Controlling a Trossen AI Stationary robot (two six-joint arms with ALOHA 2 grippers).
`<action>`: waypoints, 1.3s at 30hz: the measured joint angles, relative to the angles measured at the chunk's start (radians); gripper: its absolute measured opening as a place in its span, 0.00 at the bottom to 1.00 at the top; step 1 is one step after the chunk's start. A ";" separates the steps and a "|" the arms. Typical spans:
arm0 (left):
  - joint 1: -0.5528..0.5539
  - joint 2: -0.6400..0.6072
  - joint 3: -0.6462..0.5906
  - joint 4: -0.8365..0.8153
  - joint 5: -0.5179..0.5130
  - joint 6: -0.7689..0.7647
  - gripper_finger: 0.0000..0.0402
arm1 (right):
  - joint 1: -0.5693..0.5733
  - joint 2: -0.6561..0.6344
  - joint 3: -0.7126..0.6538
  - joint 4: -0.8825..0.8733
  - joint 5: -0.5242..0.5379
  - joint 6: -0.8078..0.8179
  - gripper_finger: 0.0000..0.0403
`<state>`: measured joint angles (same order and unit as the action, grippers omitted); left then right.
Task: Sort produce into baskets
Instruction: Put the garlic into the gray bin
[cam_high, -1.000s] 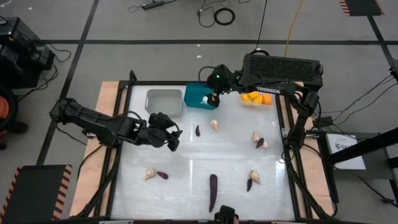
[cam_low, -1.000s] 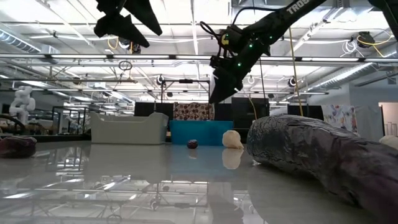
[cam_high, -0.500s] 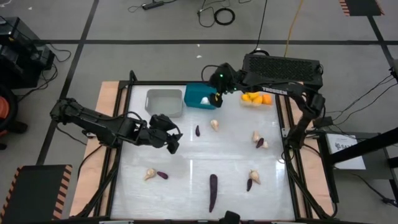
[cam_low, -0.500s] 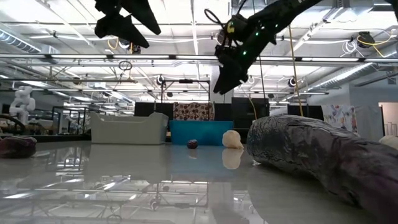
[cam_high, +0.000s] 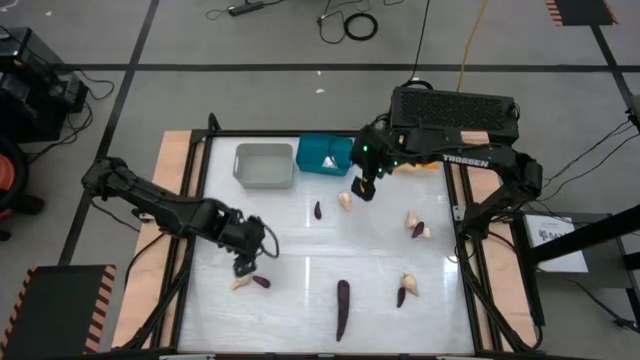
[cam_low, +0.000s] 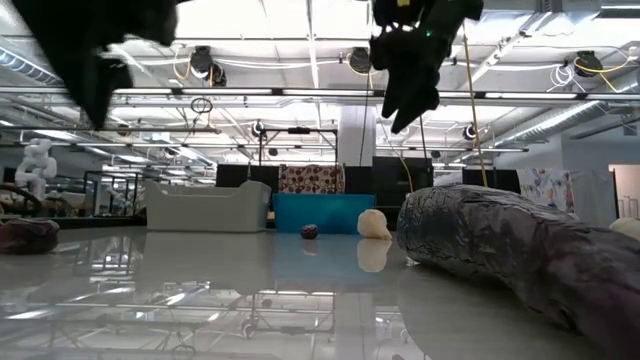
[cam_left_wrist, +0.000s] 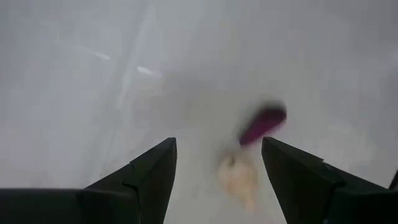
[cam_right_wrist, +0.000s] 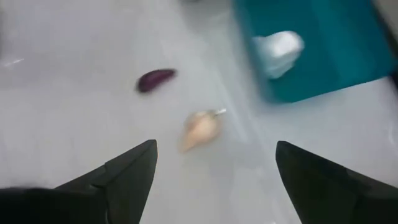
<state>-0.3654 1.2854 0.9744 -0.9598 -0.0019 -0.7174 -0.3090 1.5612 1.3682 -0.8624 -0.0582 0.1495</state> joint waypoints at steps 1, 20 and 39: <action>-0.013 0.000 -0.023 0.013 0.021 0.006 0.61 | 0.023 0.000 0.000 -0.003 0.000 0.011 0.79; -0.194 0.015 -0.245 0.280 0.061 0.044 0.61 | 0.167 0.000 0.000 0.019 0.006 -0.004 0.79; -0.207 0.148 -0.263 0.331 0.052 0.070 0.61 | 0.167 0.000 0.000 0.024 0.005 -0.006 0.79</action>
<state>-0.5720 1.4330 0.7116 -0.6291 0.0500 -0.6470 -0.1421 1.5612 1.3678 -0.8387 -0.0528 0.1432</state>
